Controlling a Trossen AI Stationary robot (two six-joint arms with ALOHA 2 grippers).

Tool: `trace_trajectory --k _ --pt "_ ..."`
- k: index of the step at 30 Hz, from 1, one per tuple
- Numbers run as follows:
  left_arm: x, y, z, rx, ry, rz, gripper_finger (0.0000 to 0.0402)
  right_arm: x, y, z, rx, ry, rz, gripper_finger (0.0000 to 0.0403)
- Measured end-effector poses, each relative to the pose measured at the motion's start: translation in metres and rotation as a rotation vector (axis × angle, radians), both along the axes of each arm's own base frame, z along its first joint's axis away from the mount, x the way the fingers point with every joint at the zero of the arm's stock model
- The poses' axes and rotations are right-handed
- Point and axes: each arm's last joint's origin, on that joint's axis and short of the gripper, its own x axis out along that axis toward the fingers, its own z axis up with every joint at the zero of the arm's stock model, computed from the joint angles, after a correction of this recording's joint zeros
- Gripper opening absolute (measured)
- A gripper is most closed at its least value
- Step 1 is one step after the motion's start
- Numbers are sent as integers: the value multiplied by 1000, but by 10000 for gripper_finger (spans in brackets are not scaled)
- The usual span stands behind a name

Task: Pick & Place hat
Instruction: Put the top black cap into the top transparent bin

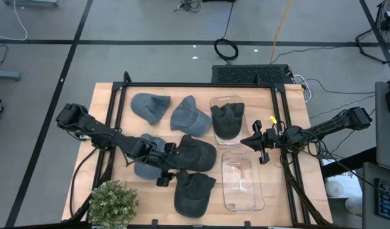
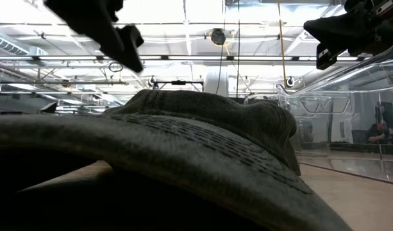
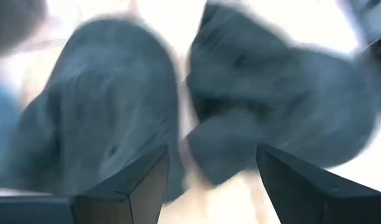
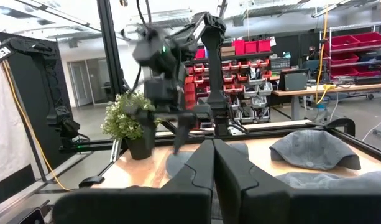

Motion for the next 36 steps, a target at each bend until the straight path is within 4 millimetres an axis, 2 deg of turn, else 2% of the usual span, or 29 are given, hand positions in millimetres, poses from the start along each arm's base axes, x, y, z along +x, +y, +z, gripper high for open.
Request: trace_trajectory --k 4,9,15,21,30,36 --pt "10 4 -20 59 41 23 253 0 0 0 2 0 -1 0" --pt "22 10 -39 39 79 11 253 0 0 0 2 0 -1 0" --pt "29 18 -39 46 44 -18 253 0 0 0 5 1 0 0" --pt "28 27 -37 106 51 41 253 0 0 0 9 4 0 0" --pt "33 30 -54 39 113 64 253 0 0 -1 1 8 -1 0" --pt "33 31 -59 73 130 81 252 0 0 -1 1 8 -1 0"
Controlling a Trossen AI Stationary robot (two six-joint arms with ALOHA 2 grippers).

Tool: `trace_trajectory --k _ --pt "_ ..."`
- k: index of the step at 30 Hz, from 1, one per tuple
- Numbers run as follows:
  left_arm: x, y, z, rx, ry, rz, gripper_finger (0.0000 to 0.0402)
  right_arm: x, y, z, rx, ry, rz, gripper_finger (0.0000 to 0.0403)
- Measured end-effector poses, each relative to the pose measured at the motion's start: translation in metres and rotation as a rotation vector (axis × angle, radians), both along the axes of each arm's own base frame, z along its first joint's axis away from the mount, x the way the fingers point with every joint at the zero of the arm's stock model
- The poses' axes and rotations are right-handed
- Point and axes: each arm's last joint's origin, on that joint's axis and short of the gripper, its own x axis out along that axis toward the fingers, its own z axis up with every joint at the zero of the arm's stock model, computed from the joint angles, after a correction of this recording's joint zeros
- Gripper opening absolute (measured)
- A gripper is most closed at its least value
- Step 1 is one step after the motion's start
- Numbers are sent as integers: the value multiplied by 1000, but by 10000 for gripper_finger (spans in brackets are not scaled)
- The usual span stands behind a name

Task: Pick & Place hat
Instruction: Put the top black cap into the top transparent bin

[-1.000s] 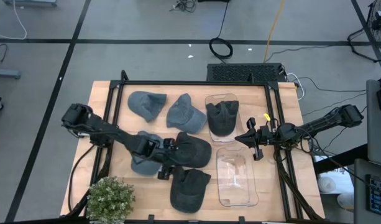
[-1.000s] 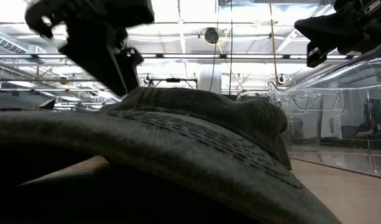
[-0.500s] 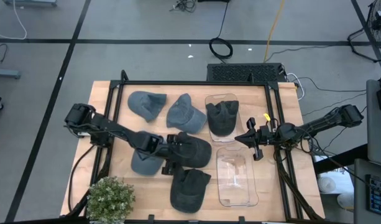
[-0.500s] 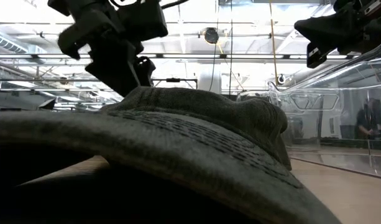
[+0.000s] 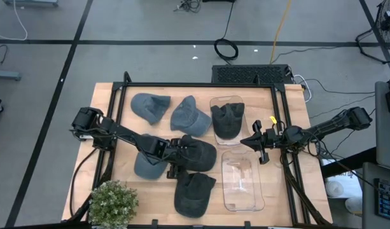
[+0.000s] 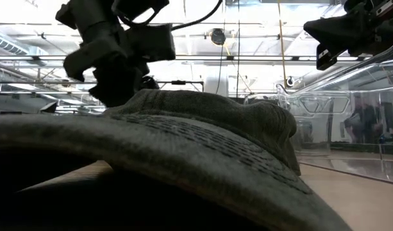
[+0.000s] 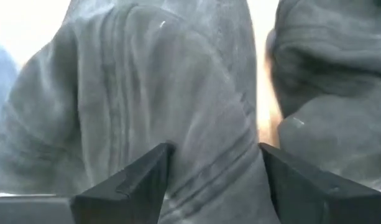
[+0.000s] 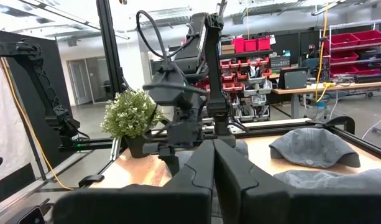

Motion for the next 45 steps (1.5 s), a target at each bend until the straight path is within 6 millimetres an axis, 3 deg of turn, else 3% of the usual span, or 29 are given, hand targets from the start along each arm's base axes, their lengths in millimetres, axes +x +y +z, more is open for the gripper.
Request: trace_trajectory --k 5,12,19,25,31,35,39,45 --pt "-1 0 -4 32 30 -37 203 0 0 0 0 1 0 0" --pt "-6 0 2 54 43 -71 20 0 0 0 0 0 0 0" --pt "-14 -8 48 329 100 -256 8 0 0 1 13 -7 -4 0" --pt "-11 -21 98 814 127 -531 14 1 -5 -2 135 16 -173 0" --pt "4 -22 149 1193 69 -478 9 4 -6 -5 222 37 -200 0" --pt "15 -25 172 1367 26 -480 7 5 -5 -2 248 -3 -182 3" --pt "27 -21 191 1425 -76 -474 9 7 -3 1 279 -45 -114 37" --pt "35 -16 198 1408 -187 -523 6 14 3 -2 295 -15 31 137"
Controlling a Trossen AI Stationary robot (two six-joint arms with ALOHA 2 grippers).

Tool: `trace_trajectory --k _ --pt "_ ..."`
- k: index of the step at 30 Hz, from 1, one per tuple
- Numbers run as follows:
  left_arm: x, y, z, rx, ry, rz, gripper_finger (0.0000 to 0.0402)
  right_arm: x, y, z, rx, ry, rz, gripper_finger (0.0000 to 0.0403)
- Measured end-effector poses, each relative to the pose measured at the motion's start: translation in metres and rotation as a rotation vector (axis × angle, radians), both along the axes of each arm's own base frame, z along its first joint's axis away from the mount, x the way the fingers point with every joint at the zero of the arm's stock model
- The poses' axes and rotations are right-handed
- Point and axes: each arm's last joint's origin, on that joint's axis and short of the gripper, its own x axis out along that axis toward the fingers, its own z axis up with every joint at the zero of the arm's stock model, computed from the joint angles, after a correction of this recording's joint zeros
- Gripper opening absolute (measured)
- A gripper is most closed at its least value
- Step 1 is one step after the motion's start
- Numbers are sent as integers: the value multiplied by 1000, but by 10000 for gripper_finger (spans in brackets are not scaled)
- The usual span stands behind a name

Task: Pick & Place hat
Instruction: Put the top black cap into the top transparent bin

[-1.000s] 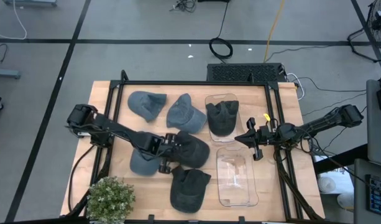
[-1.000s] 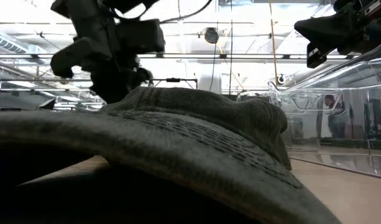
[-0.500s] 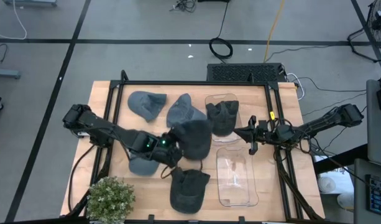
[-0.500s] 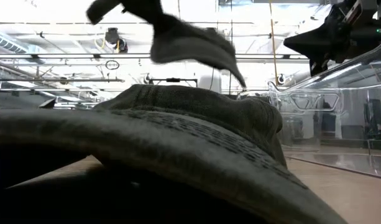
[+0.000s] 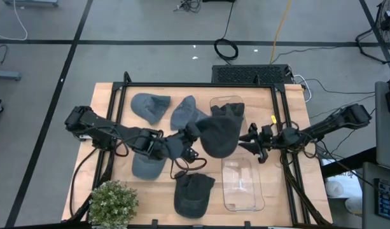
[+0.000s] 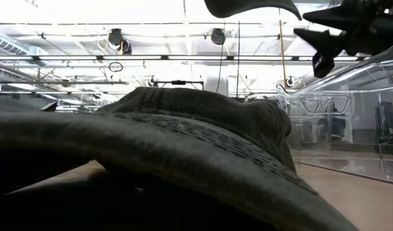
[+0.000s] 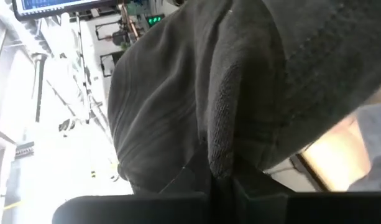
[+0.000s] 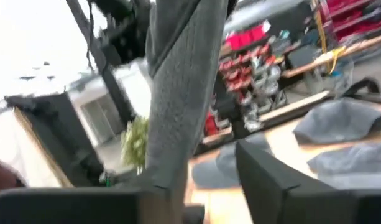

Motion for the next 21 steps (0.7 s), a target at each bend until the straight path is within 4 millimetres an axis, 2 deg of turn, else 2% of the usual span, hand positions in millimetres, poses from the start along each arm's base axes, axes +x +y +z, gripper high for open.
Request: trace_trajectory --k 2,4,8,15,21 --pt "1 2 -1 -31 -8 -8 9 4 1 -2 -17 30 -3 168" --pt "1 2 -1 -47 -14 -4 10 9 2 4 -21 -6 -4 193" --pt "0 1 -3 -93 -15 -19 6 12 3 4 -17 -34 -4 221" --pt "6 -2 -14 -146 22 -71 6 14 4 7 6 -92 -2 216" --pt "10 0 -19 -155 26 -60 6 29 8 12 3 -71 17 194"
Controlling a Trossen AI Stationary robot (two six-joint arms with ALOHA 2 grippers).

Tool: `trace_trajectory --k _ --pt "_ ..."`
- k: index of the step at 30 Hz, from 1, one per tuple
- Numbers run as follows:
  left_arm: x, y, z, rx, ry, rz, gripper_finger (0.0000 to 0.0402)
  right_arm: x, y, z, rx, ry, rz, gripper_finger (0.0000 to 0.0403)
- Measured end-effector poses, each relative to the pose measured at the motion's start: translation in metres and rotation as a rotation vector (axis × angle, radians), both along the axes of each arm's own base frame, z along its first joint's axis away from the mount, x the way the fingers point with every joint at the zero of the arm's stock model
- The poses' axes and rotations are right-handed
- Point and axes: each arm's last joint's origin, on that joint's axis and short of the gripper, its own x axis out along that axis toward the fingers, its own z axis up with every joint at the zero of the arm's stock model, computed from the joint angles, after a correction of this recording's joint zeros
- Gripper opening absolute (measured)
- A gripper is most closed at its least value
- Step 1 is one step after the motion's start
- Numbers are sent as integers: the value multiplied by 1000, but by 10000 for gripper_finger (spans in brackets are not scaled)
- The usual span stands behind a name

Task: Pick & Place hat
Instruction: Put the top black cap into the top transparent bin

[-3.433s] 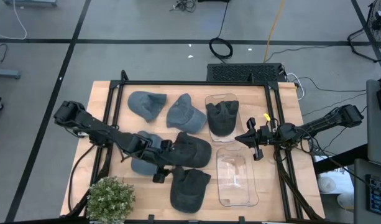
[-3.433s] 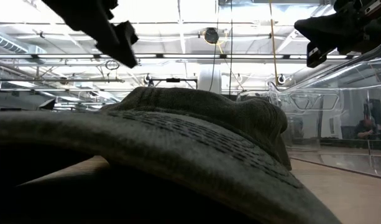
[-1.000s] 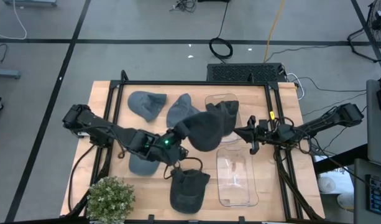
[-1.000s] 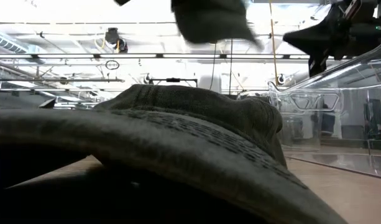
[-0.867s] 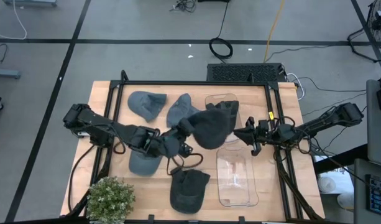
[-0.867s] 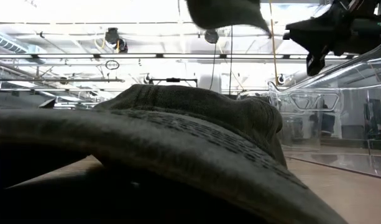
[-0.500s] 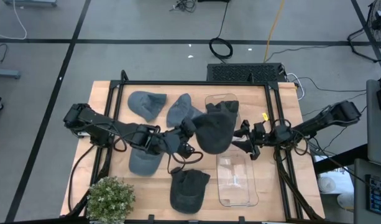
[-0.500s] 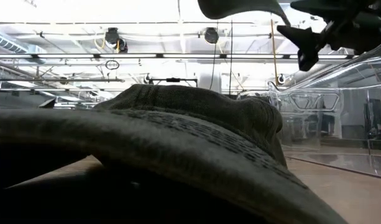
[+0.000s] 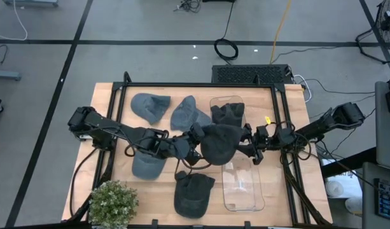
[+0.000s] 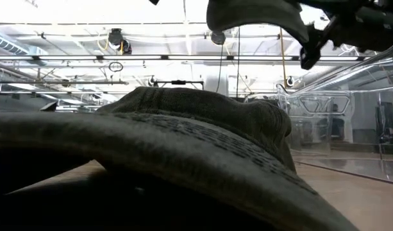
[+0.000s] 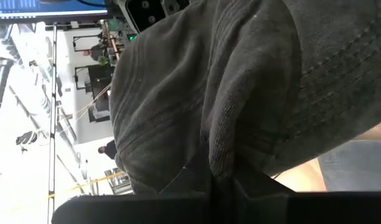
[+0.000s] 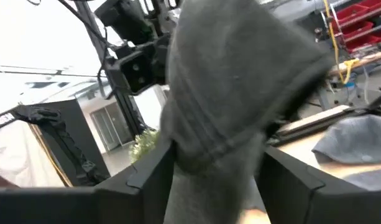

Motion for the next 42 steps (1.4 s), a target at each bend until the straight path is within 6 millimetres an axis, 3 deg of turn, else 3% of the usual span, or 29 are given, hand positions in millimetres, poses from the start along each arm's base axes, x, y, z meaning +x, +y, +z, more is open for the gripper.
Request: trace_trajectory --k 6,10,13,19,28,33,39,42 --pt "1 1 1 -18 -19 6 12 12 8 5 -63 -6 145 145" --pt "1 1 1 -64 -40 27 6 14 10 7 -134 -27 164 67" --pt "1 1 2 -197 -117 70 30 13 11 9 -174 -54 182 15" --pt "-8 -7 6 -474 -198 123 99 10 12 12 -169 -66 184 8" --pt "-43 8 20 -877 84 -74 139 -4 -26 38 -71 -84 33 6" --pt "-59 18 31 -981 129 -195 140 -5 -53 61 -55 85 -5 6" --pt "-77 30 24 -1045 167 -316 141 -4 -81 98 -88 451 -58 6" --pt "-85 36 15 -1087 136 -328 141 -6 -88 98 -102 532 20 6"
